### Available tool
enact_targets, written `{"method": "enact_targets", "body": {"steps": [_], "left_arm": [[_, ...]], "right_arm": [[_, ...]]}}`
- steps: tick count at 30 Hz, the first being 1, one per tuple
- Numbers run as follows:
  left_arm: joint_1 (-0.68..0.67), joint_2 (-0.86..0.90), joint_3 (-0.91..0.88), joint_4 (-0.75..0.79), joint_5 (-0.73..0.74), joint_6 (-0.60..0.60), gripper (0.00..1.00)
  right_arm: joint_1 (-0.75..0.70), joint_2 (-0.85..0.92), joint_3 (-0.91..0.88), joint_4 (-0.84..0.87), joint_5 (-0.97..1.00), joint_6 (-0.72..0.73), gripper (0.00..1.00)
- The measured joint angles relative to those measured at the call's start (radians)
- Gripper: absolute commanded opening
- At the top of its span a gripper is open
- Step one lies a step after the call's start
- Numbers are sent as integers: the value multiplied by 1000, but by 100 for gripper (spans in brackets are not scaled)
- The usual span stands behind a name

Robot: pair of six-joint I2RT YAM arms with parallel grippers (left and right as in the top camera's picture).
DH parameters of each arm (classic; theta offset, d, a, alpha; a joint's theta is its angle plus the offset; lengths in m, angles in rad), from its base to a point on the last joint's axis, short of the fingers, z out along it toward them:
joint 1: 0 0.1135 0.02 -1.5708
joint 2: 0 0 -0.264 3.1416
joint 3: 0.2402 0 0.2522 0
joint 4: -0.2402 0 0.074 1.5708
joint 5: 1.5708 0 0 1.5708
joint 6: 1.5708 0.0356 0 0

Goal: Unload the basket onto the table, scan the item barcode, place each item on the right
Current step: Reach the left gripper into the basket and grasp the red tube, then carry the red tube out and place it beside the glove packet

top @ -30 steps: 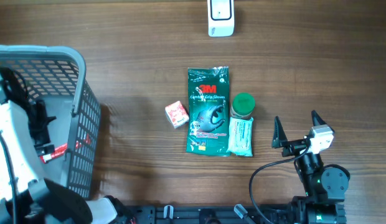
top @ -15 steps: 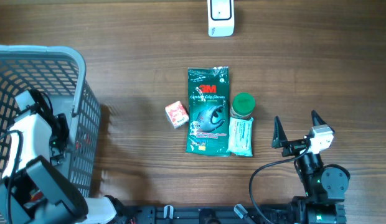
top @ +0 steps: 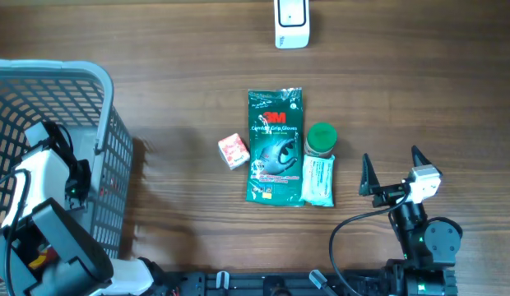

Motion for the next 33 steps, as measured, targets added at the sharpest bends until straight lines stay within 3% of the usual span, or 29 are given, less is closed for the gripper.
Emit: {"method": "enact_targets", "body": {"steps": [7, 15, 20, 26, 30, 33], "left_arm": [[0, -49, 86, -164, 14, 92, 4], [0, -385, 344, -225, 18, 189, 4], [0, -599, 414, -132, 41, 195, 4], [-24, -803, 433, 73, 290, 181, 4], [-140, -800, 439, 127, 475, 174, 4], [-267, -759, 439, 127, 530, 180, 4]], "right_arm": [[0, 0, 0, 0, 0, 0, 100], [0, 0, 0, 0, 0, 0, 100], [0, 0, 0, 0, 0, 0, 100], [0, 0, 0, 0, 0, 0, 100], [0, 0, 0, 0, 0, 0, 100], [0, 0, 0, 0, 0, 0, 100]]}}
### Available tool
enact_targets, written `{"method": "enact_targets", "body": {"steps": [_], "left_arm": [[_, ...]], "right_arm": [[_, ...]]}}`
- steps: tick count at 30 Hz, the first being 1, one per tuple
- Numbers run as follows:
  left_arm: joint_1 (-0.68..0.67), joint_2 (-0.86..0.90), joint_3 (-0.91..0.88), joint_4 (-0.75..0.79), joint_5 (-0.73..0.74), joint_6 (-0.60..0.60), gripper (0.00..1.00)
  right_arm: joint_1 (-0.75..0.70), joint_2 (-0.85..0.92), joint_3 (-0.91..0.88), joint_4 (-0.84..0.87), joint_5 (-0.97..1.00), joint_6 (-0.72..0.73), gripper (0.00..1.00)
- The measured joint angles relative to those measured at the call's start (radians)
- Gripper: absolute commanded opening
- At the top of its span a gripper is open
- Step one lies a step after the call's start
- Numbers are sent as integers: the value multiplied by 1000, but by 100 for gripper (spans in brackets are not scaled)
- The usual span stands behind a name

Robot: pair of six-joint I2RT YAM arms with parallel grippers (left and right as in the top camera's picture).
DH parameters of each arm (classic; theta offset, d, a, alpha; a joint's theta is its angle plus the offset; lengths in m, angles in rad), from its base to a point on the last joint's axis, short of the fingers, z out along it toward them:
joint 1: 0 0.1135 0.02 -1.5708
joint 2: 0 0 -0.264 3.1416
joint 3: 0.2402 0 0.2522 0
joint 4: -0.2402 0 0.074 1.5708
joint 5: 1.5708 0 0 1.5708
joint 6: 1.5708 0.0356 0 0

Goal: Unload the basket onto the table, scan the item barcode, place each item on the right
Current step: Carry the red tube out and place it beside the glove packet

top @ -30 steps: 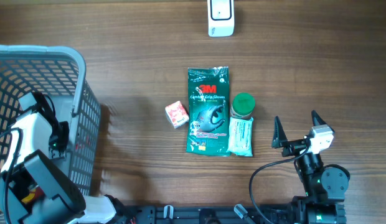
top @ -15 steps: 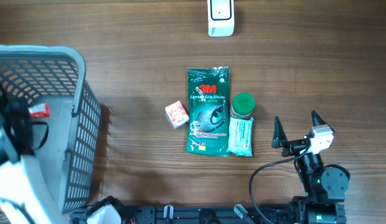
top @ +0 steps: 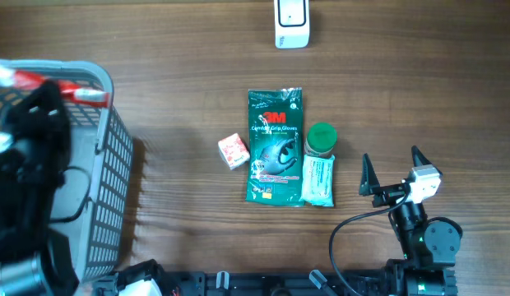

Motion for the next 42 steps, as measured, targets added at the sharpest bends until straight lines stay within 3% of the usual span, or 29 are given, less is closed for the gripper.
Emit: {"method": "enact_targets", "body": {"steps": [6, 9, 13, 24, 25, 27, 30, 37, 42], "left_arm": [[-314, 133, 0, -2, 37, 115, 4], [-525, 302, 0, -39, -5, 206, 4], [-683, 510, 0, -52, -98, 238, 4], [-775, 1000, 0, 12, -206, 167, 4], [-776, 1029, 0, 13, -209, 162, 12], [-777, 1069, 0, 18, -214, 153, 44], [-777, 1085, 0, 16, -216, 154, 60], [-755, 1067, 0, -31, -216, 162, 63], [-707, 947, 59, -145, -220, 228, 73]], "right_arm": [[0, 0, 0, 0, 0, 0, 100], [0, 0, 0, 0, 0, 0, 100], [0, 0, 0, 0, 0, 0, 100], [0, 0, 0, 0, 0, 0, 100], [0, 0, 0, 0, 0, 0, 100], [0, 0, 0, 0, 0, 0, 100], [0, 0, 0, 0, 0, 0, 100], [0, 0, 0, 0, 0, 0, 100], [0, 0, 0, 0, 0, 0, 100]]}}
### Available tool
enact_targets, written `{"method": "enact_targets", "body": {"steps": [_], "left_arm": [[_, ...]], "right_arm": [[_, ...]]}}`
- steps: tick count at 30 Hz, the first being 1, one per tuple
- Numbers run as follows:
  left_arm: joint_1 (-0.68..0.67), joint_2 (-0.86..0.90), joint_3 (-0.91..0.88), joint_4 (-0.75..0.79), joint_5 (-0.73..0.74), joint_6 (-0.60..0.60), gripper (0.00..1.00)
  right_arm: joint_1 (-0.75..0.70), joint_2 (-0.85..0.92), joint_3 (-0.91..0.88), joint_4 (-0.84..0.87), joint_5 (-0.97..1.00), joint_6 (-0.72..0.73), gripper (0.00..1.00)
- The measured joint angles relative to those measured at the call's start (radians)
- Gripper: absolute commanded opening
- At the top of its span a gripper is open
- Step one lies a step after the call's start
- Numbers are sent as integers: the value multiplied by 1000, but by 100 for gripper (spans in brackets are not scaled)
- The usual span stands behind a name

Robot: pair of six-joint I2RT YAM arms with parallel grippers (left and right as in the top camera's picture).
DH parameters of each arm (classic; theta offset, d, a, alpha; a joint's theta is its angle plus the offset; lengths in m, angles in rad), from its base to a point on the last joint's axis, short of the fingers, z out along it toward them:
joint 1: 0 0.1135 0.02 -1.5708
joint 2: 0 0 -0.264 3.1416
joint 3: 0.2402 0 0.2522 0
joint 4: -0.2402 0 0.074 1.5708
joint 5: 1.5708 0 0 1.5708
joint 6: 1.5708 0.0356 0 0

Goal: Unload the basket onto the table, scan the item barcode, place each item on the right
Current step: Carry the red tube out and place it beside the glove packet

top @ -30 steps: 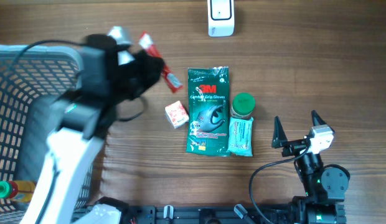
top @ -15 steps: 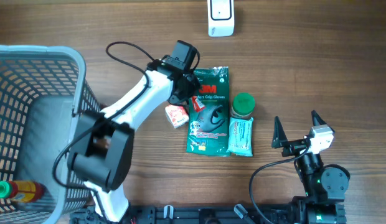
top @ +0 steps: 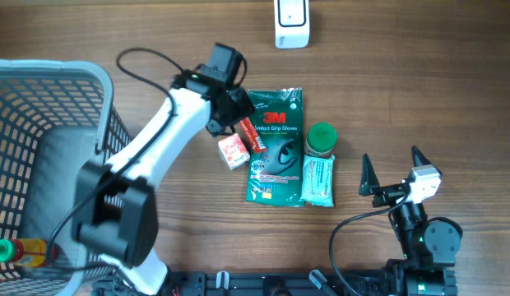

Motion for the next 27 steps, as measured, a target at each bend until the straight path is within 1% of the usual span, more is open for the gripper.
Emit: {"method": "enact_targets", "body": {"steps": [5, 6, 9, 11, 12, 13, 14, 15, 25, 26, 27], "left_arm": [[2, -206, 126, -35, -29, 94, 81], [2, -253, 140, -35, -47, 103, 84], [2, -390, 164, -40, -123, 122, 87], [2, -473, 167, -59, -201, 127, 91], [2, -504, 167, -74, -238, 128, 92], [2, -538, 167, -97, -293, 133, 94], [2, -567, 167, -121, -341, 133, 99], [2, -602, 167, -148, -403, 136, 100], [2, -810, 167, -344, -853, 125, 100], [2, -825, 167, -359, -927, 115, 100], [2, -843, 167, -368, -950, 113, 100]], "right_arm": [[0, 0, 0, 0, 0, 0, 100], [0, 0, 0, 0, 0, 0, 100], [0, 0, 0, 0, 0, 0, 100], [0, 0, 0, 0, 0, 0, 100], [0, 0, 0, 0, 0, 0, 100], [0, 0, 0, 0, 0, 0, 100], [0, 0, 0, 0, 0, 0, 100], [0, 0, 0, 0, 0, 0, 100], [0, 0, 0, 0, 0, 0, 100], [0, 0, 0, 0, 0, 0, 100], [0, 0, 0, 0, 0, 0, 100]]}}
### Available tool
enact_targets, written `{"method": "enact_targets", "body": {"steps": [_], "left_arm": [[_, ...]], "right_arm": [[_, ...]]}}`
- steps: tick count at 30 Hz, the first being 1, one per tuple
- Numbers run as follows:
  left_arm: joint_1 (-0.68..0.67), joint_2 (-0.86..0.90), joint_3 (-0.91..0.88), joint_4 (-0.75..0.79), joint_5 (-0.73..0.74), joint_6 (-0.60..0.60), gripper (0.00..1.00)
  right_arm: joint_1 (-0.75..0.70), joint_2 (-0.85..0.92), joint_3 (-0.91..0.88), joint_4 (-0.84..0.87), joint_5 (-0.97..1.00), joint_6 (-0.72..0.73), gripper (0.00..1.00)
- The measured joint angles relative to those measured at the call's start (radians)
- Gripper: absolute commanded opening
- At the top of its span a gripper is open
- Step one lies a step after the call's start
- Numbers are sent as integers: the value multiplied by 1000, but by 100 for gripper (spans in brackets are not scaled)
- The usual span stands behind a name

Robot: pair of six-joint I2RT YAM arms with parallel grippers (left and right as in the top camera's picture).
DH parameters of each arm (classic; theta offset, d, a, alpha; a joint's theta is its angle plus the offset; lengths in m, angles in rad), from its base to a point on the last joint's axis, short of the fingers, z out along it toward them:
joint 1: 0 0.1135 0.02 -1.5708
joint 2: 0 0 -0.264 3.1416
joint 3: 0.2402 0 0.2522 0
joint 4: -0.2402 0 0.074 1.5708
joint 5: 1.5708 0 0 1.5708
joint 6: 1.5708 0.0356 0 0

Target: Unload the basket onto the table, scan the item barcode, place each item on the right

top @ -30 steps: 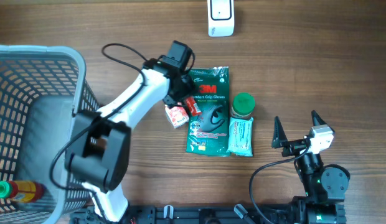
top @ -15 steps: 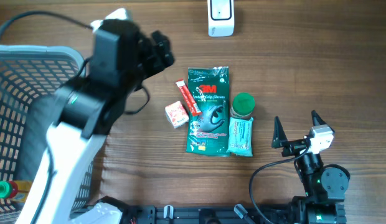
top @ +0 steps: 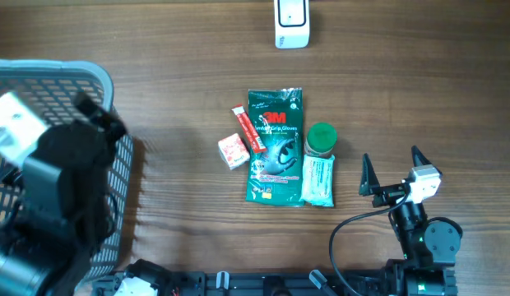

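A white barcode scanner [top: 291, 23] stands at the table's far edge. A red-and-white stick pack [top: 248, 129] lies on the wood against the left edge of a green 3M glove pack [top: 275, 146]. My left arm [top: 62, 173] is a blurred dark mass over the grey basket [top: 107, 123] on the left, and its fingers cannot be made out. At the near right, my right gripper [top: 391, 168] stands open and holds nothing.
A small red box [top: 233, 151] lies left of the glove pack. A green-lidded jar [top: 322, 138] and a pale green packet [top: 318, 181] lie to its right. The basket fills the left edge, its inside hidden by the arm.
The left gripper was at the glove pack with the red-and-white stick pack. Now the stick lies on the table by itself and the left arm is back over the basket. The right arm is unchanged.
The left arm was first down in the basket. Then it was at the basket's rim with the red-and-white stick pack. After that it held the stick beside the glove pack. Now the stick lies there and the arm is over the basket again.
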Motion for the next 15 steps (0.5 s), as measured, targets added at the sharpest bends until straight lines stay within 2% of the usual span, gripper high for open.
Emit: {"method": "enact_targets", "body": {"steps": [2, 9, 15], "left_arm": [[0, -25, 0, -14, -75, -3, 100], [16, 13, 0, -21, -205, 24, 100], [208, 112, 0, -23, -157, 70, 100]], "right_arm": [[0, 0, 0, 0, 0, 0, 100], [0, 0, 0, 0, 0, 0, 100], [0, 0, 0, 0, 0, 0, 100]]}}
